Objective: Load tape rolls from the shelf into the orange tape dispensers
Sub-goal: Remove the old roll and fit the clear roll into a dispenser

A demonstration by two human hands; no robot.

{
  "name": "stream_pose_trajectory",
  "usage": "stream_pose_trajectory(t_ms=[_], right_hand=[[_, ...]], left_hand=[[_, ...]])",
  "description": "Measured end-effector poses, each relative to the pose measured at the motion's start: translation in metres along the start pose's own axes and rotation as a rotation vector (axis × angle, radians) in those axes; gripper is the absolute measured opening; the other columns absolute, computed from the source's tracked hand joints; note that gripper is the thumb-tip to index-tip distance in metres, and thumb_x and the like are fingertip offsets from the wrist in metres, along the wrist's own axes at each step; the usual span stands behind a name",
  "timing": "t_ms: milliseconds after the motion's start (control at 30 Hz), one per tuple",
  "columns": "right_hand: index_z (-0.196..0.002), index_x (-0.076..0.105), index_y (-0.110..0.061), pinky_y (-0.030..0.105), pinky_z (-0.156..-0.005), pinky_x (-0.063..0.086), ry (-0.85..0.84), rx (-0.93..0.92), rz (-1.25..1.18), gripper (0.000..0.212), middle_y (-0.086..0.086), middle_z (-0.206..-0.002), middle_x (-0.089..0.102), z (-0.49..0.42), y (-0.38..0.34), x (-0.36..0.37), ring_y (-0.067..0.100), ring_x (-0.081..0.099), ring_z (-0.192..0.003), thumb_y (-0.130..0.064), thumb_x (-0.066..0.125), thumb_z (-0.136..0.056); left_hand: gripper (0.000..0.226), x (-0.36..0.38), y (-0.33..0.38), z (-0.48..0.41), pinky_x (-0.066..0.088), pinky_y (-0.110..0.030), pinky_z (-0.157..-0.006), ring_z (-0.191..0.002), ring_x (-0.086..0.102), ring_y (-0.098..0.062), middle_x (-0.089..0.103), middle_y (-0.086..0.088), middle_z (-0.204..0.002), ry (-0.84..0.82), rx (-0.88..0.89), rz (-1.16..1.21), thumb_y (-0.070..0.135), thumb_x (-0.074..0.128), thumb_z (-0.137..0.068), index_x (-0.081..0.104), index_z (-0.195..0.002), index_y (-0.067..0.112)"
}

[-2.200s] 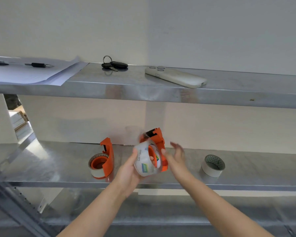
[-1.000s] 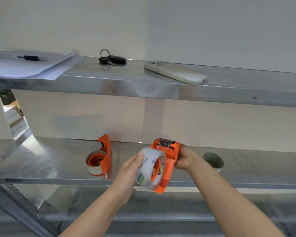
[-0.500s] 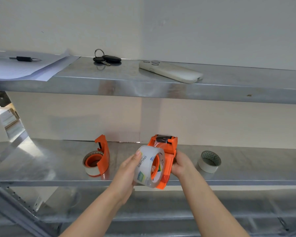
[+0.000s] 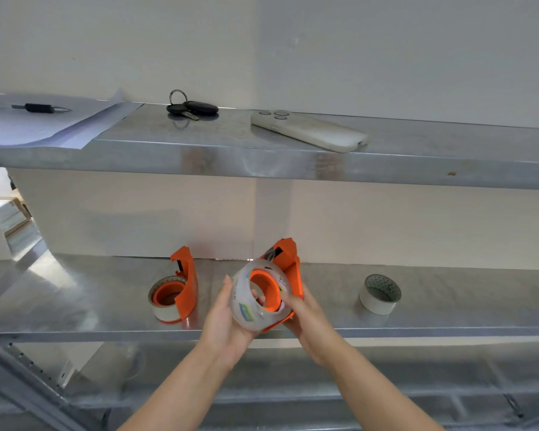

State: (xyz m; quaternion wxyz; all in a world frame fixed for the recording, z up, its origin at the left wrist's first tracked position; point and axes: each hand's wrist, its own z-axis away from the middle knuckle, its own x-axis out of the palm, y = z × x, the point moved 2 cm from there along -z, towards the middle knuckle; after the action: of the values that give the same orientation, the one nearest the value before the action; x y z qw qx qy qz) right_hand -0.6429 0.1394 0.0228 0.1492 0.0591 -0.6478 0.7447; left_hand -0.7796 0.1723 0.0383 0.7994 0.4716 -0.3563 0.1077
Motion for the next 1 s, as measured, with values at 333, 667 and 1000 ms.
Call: stream_pose_trajectory(t_ms=[333,667,1000], right_hand=[[-0.117,0.059,-0.021,0.010,-0.070,0.051,0.242,0.036,0.317,0.033,0.001,-0.110,0.069,-0.051,0.022,-0.007,0.010,0.065,-0.094,-0.025,0.046,-0.087],[-0.114,0.056,-0.028,0.039,-0.095,0.050,0.369,0.105,0.368,0.034,0.006,-0.114,0.066,-0.092,0.049,-0.020,0.024,0.063,-0.103,-0.011,0.040,-0.090],[-0.129,0.044,-0.018,0.039,-0.099,0.045,0.395,0.154,0.492,0.039,0.011,-0.127,0.058,-0.096,0.049,-0.015,0.028,0.056,-0.114,-0.027,0.045,-0.091]], left_hand=[[0.037,-0.041,-0.023,-0.051,0.049,-0.030,-0.068,-0.084,0.060,-0.019,0.066,-0.004,-0.088,0.373,-0.192,-0.571,0.036,0.029,-0.096,0.059,-0.099,0.015],[0.058,-0.060,-0.028,-0.109,0.046,-0.043,-0.099,-0.103,0.061,-0.032,0.067,-0.017,-0.109,0.446,-0.172,-0.835,0.045,0.019,-0.096,0.062,-0.109,0.009],[0.043,-0.078,-0.026,-0.121,0.034,-0.036,-0.101,-0.120,0.049,-0.035,0.059,-0.017,-0.127,0.403,-0.019,-1.189,0.028,0.023,-0.098,0.060,-0.113,0.013]])
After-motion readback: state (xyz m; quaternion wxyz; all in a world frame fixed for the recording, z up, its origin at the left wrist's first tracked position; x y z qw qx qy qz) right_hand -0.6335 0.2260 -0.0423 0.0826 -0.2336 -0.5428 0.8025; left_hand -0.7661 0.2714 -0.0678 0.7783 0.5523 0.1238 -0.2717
